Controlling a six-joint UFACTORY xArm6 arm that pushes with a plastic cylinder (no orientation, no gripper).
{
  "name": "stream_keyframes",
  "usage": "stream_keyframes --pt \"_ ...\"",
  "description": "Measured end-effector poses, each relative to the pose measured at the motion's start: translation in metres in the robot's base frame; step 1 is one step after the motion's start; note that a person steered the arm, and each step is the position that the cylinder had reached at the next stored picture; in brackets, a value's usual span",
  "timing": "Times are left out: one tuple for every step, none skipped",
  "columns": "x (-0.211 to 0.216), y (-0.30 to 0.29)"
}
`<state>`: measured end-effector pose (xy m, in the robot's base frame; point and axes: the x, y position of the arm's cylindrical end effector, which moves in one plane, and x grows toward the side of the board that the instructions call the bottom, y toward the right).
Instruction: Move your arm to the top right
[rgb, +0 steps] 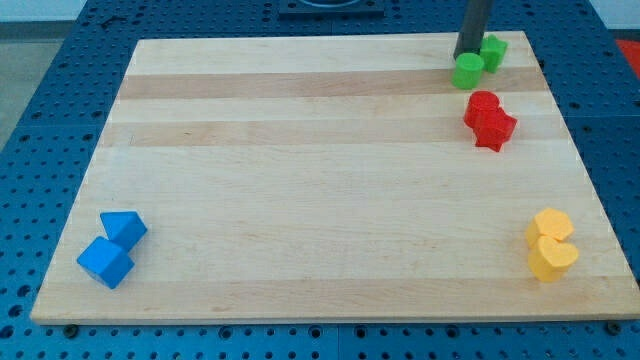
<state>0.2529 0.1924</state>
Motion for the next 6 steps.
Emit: stream_keyframes --pt "0.0 -0.003" --pt "-0.017 -0.016" --pt "-0.056 -0.022" --pt "-0.062 -0.013" --pt "-0.062 0.061" --pt "-0.06 0.152"
